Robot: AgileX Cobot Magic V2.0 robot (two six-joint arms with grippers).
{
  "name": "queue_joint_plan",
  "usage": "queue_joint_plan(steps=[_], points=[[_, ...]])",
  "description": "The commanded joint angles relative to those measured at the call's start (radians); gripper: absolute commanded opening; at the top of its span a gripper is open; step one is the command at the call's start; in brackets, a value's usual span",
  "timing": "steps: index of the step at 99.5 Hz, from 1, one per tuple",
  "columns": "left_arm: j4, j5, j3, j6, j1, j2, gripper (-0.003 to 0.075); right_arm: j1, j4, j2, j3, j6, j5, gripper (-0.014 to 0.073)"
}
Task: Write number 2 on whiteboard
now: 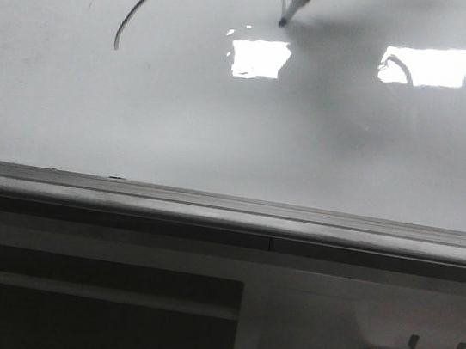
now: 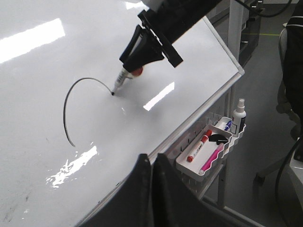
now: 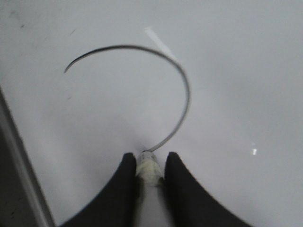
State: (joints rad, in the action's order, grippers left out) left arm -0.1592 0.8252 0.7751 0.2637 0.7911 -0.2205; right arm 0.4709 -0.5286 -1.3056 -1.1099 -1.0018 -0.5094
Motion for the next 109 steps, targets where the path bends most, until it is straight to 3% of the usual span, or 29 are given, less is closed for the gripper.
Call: queue_joint_plan(steps=[1,15,33,55,81,109], points=[[-0.015,-0.076,0.02,-0.013,0.006,-0.013,-0.002,0.029,0.001,0.008,0.047,0.001,0.062,-0.0058],[-0.015,-0.076,0.02,-0.013,0.006,-0.013,-0.002,0.126,-0.035,-0.065,0.126,0.001,0.226,-0.0058],[-0.015,-0.076,0.02,-0.013,0.006,-0.013,-0.002,0.226,-0.035,-0.178,0.113,0.001,0.356,-0.0059],[-0.017,-0.078,0.02,-0.013,0.006,-0.013,-0.002,0.189,-0.035,-0.161,0.099,0.001,0.354,-0.0059],[-0.017,-0.083,0.02,-0.013,0.006,-0.013,-0.002,-0.053,-0.014,-0.011,0.133,0.001,0.136,-0.0059],[-0.016,-0.084,0.02,-0.013,0.006,-0.013,-0.002,-0.518,0.054,0.221,0.261,0.048,0.09,-0.0059]])
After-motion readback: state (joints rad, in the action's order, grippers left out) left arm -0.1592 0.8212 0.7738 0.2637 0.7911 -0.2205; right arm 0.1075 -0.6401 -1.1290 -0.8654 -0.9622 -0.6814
